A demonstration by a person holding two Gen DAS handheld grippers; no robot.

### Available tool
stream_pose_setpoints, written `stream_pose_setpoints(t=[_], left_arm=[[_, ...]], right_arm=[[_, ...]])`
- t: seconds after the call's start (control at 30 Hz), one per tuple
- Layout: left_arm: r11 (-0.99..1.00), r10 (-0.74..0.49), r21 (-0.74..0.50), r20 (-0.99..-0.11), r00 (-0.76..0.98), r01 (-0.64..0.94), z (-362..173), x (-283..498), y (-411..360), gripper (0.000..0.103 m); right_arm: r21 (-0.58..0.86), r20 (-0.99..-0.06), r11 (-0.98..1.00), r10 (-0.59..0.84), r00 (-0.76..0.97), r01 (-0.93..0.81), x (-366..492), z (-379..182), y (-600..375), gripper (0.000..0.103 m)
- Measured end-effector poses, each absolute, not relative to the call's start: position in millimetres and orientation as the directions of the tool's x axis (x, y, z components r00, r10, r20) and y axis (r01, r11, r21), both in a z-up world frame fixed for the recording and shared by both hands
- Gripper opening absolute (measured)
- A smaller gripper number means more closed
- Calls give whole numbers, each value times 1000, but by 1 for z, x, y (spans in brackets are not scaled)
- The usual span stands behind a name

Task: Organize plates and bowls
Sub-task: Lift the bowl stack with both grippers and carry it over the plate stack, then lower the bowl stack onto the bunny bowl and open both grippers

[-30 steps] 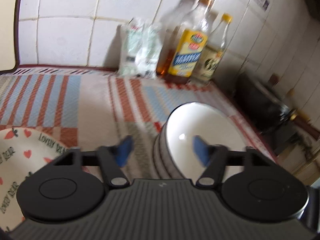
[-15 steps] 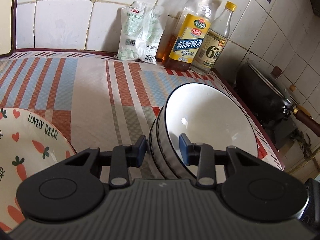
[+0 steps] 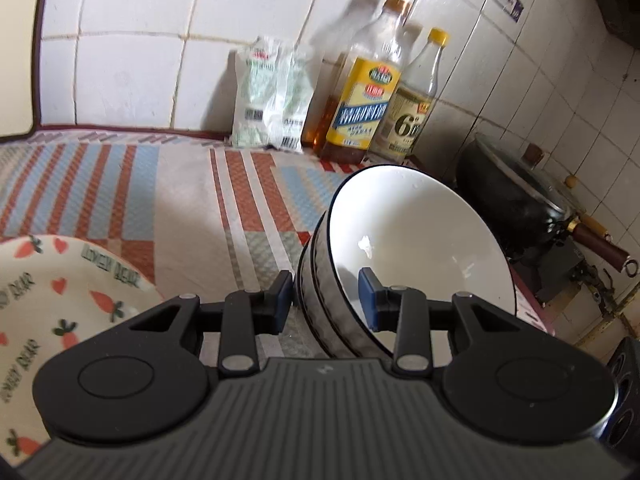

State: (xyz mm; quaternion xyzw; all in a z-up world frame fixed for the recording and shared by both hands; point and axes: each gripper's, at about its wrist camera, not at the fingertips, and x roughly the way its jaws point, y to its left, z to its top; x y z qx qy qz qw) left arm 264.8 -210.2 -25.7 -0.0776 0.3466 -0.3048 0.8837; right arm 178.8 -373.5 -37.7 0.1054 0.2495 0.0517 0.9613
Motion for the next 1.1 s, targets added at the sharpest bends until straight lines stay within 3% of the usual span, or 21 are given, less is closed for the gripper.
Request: stream_pose_setpoints(t=[0.2, 0.47, 0.73, 1.1], left_arm=[[800, -598, -362, -533, 599, 478, 3, 244, -166, 34], [859, -512, -324, -544, 665, 397, 29, 223, -87, 34], [890, -454, -310, -556, 696, 334, 13, 221, -28, 34], [886, -459, -351, -565, 686, 304, -18, 250, -13, 34]], right_arm=[[211, -450, 973, 184, 874, -97, 164, -1, -345, 103], [262, -431, 942, 308, 848, -209, 157, 34, -282, 103], [316, -447, 910, 393, 803, -269, 163, 32, -227, 103], [330, -478, 908, 398, 783, -260, 186, 5, -206, 103]])
